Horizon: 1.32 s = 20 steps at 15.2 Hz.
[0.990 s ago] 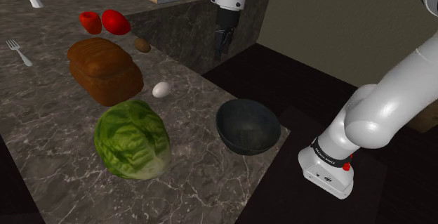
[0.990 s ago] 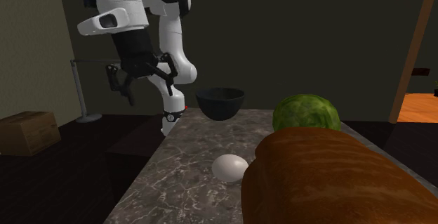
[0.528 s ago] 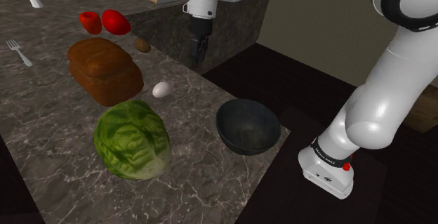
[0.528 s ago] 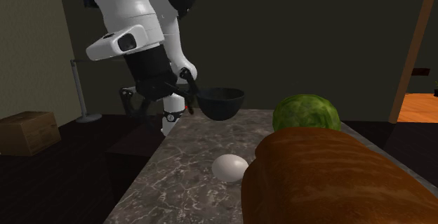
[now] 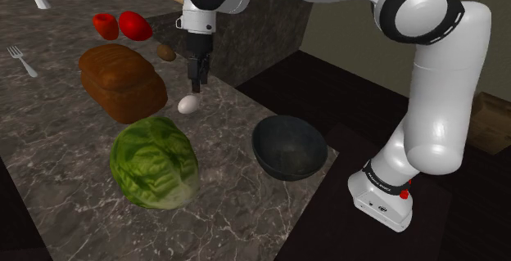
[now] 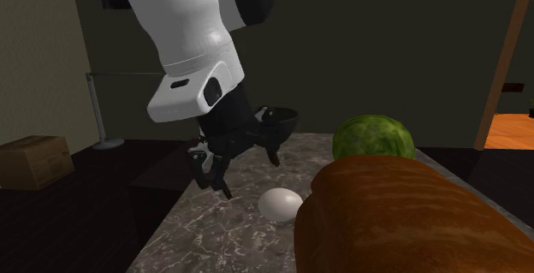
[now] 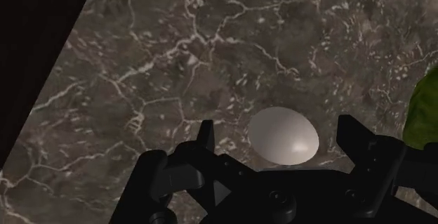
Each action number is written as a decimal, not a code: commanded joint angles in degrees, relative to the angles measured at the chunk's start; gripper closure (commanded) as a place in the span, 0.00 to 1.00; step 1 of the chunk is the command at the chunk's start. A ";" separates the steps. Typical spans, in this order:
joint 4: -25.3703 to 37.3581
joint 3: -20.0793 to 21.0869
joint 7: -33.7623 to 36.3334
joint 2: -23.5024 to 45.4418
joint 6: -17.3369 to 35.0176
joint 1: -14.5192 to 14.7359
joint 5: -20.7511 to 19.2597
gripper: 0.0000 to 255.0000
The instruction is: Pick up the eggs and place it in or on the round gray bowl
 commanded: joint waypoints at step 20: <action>5.47 1.50 -0.71 8.48 2.22 2.98 -0.30 1.00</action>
